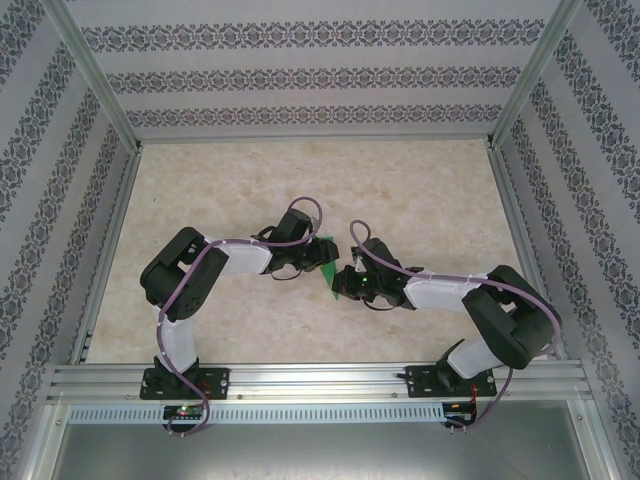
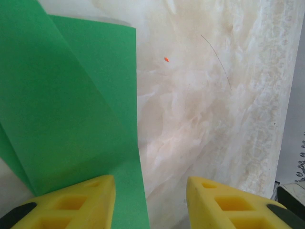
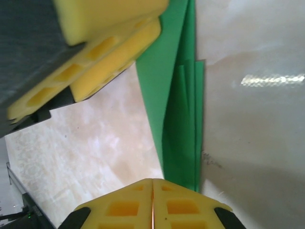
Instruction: Fold a paper plane with a square sheet of paper (pick it up from the middle)
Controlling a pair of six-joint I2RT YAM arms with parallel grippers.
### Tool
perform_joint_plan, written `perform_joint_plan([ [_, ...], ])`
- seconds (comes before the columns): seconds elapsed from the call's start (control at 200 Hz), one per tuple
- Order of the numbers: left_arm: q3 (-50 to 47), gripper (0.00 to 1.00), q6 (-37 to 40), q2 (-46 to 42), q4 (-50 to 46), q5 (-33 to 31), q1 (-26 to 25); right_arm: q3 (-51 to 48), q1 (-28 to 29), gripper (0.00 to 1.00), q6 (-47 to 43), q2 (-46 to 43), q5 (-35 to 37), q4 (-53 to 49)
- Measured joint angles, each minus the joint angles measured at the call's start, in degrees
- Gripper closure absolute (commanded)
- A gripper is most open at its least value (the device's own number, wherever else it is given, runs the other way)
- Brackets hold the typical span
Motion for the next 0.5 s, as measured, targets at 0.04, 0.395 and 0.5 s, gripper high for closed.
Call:
perform_joint_plan([
  [0.04,0.0,0.55,0.0,0.0,0.0,0.0,0.0,0.4,0.0,0.91,0.0,0.0,-0.4,-0.1],
  [0.395,0.1,0.55,0.0,0.0,-0.2,0.0,0.0,2.7,0.2,0.9,-1.2,3.1,-2.0,-2.8],
  [0.5,0.1,0.55,0.0,0.0,-0.2,0.0,0.0,3.2,0.4,0.91,-1.5,4.1,-1.8,-3.6],
])
